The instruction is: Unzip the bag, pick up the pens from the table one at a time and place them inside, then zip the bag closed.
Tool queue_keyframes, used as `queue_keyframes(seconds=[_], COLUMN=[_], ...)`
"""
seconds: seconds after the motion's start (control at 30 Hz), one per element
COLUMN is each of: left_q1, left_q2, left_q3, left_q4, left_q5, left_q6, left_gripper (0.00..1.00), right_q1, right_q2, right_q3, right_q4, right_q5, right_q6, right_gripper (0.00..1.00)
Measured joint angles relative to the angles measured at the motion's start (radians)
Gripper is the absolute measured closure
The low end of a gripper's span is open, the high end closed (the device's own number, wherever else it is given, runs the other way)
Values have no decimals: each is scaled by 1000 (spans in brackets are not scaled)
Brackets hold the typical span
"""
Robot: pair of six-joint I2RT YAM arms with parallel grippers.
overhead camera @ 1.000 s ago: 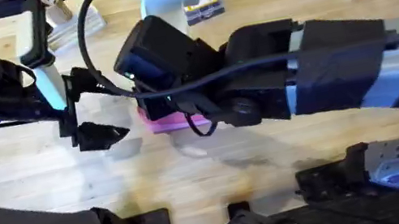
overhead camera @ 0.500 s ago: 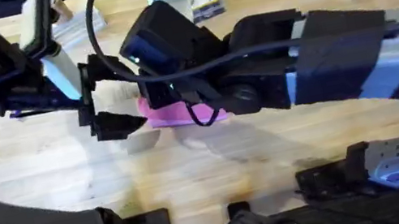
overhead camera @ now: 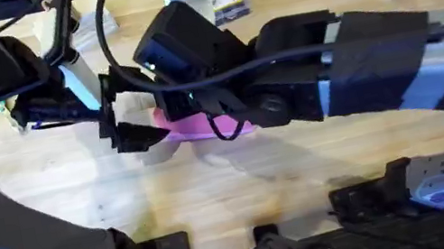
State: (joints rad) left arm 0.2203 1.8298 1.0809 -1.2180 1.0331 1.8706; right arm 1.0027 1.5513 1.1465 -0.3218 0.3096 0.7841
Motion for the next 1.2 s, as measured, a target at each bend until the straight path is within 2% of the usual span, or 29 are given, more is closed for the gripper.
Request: queue_keyframes(seconds=[0.07, 0.1, 0.27, 0.3, 0.57, 0.77, 1.2], left_q1=[0, -2, -24, -32, -44, -47, -61], left_q2=[8, 10, 11, 11, 11, 11, 11], left_q3=[0, 0, 1, 1, 2, 2, 2], left_q4=[1, 3, 26, 33, 44, 44, 44], left_q5=[14, 19, 28, 28, 29, 27, 29], left_q6=[0, -2, 2, 6, 7, 7, 7], left_gripper=[74, 165, 842, 929, 956, 958, 958], right_q1=[0, 0, 0, 0, -3, -28, -226], right_q2=[0, 0, 0, 0, 0, -9, -96], right_q3=[0, 0, 0, 0, 0, 0, 0], right_q4=[0, 0, 0, -1, -20, -102, -356], right_q5=[0, 0, 0, 0, 1, 1, -38], right_q6=[0, 0, 0, 0, 0, -4, -6], right_gripper=[971, 971, 971, 971, 971, 971, 971])
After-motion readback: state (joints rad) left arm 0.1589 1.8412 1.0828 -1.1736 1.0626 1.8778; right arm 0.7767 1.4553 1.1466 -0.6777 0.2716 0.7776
